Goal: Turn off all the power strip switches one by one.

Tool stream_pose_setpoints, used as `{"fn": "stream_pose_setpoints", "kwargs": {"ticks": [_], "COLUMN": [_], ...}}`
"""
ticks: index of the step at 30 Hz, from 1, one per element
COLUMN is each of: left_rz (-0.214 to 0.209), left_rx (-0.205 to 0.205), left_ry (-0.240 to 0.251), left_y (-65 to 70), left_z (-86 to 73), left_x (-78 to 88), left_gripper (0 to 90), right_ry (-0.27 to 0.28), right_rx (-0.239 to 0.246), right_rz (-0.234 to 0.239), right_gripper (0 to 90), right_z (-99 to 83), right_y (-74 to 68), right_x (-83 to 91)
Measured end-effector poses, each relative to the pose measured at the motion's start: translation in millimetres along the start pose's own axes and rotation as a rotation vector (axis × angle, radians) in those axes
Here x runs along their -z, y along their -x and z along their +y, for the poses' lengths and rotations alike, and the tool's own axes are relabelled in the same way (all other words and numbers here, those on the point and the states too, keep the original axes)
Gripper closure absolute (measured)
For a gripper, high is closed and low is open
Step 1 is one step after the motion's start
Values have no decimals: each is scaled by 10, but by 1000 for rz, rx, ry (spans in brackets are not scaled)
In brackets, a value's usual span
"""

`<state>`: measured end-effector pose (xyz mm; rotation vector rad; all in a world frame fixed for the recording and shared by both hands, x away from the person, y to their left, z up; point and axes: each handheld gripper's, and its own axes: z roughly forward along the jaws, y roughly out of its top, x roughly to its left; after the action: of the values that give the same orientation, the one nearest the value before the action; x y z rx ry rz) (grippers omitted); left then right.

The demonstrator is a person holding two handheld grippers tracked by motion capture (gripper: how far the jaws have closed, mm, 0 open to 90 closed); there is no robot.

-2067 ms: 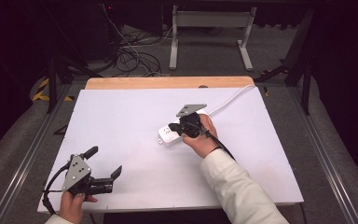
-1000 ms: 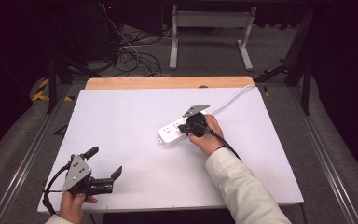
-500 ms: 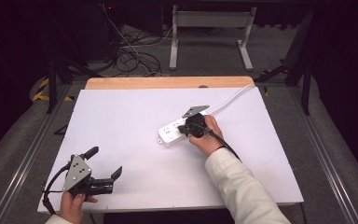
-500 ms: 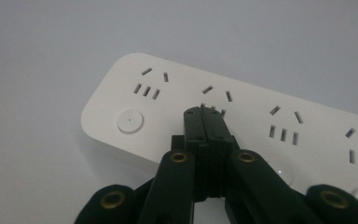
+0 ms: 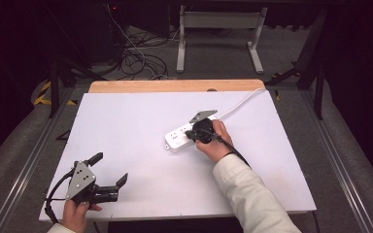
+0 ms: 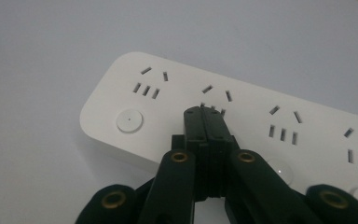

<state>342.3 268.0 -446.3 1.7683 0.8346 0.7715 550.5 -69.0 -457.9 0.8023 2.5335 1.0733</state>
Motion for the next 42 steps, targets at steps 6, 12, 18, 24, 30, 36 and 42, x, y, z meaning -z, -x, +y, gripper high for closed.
{"fn": "stream_pose_setpoints", "kwargs": {"ticks": [6, 12, 18, 24, 30, 36, 42], "left_rz": [0, 0, 2, 4, 6, 5, 4], "left_rx": [-1, 1, 1, 12, -6, 7, 8], "left_ry": [-1, 0, 0, 0, -1, -1, -2], "left_y": [1, 7, 1, -12, -4, -10, -9], "left_z": [0, 1, 0, -4, 2, -4, -4], "left_x": [0, 3, 4, -5, 4, 1, 3], "left_gripper": [17, 17, 17, 17, 17, 17, 17], "right_ry": [0, -12, -4, 116, 105, 80, 38], "right_rx": [-16, -13, -11, -27, -6, -6, -10], "right_rz": [1, -4, 1, -15, -39, -58, -76], "right_gripper": [900, 900, 900, 900, 900, 900, 900], "right_z": [-2, 4, 24, 155, 172, 135, 53], "right_y": [8, -6, 0, 52, 77, 160, 259], "right_x": [0, -9, 7, 293, 355, 362, 316]}}
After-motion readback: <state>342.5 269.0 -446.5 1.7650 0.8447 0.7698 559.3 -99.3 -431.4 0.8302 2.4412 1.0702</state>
